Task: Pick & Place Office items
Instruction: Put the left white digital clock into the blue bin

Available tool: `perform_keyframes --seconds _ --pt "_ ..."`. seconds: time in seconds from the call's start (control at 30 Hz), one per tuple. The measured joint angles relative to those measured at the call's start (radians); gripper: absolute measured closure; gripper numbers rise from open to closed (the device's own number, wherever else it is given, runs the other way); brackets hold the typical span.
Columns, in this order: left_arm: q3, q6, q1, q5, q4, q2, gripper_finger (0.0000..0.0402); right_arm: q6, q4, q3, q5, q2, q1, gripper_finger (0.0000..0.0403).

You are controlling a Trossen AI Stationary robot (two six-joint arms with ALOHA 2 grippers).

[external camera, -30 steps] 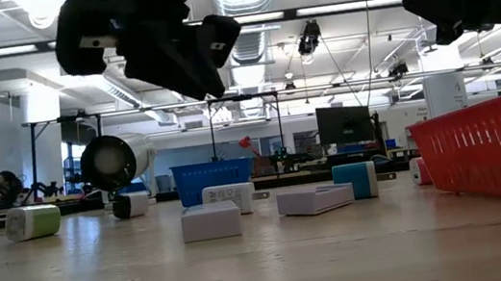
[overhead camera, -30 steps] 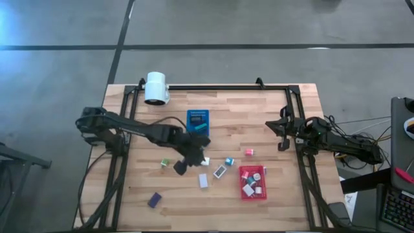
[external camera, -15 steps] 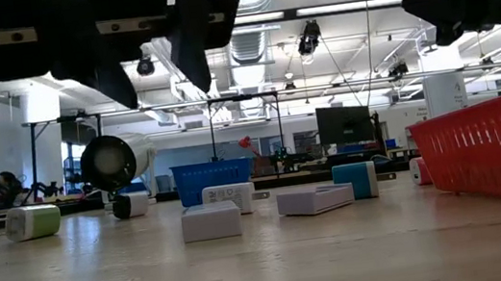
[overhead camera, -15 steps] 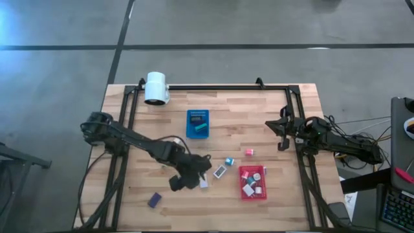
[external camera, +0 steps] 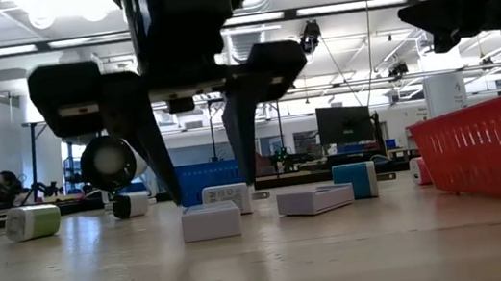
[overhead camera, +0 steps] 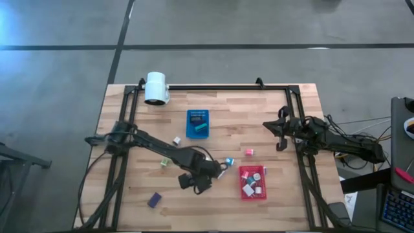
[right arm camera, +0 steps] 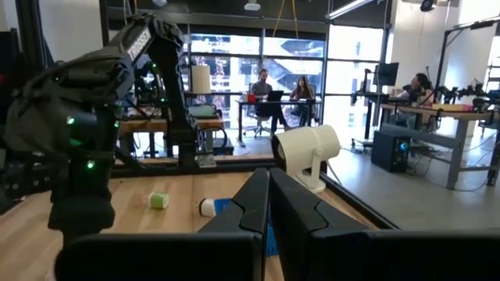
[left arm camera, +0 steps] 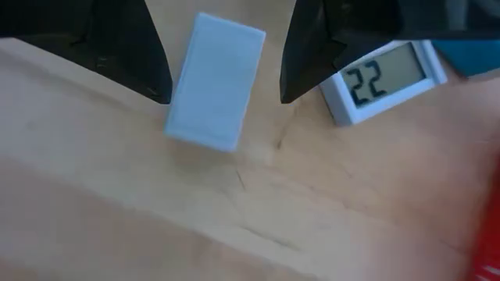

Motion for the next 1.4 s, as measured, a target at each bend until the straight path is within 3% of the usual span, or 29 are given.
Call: perform_keyframes --seconds 0.27,0.47,0.6,0.73,0.93,1.23,1.4 --pt "0.024 0.176 0.005 -0.020 -0.041 0.044 0.0159 0.003 -0.001 0.000 0.000 0.027 0.000 0.0394" --pt "-0.001 0.209 0.009 -0.019 -0.019 0.046 0.0169 0.007 0.000 0.000 0.000 0.052 0.000 0.0394" --pt "-0.005 0.201 0.010 0.009 -0.018 0.046 0.0196 0.022 0.018 0.000 0.000 0.067 0.000 0.0394" --pt "-0.014 0.199 0.010 0.030 -0.016 0.046 0.0252 0.026 0.023 0.000 0.000 0.078 0.000 0.0394" --pt "-0.016 0.171 0.010 0.037 -0.042 0.036 0.0255 0.026 0.023 0.000 0.000 0.083 0.000 0.0394" --pt "-0.022 0.052 0.023 -0.001 -0.137 -0.160 0.0255 0.034 0.023 0.000 -0.001 0.082 0.000 0.0394" --pt "-0.080 -0.076 0.080 -0.001 -0.163 -0.356 0.0255 0.036 0.025 0.000 -0.002 0.082 0.000 0.0394"
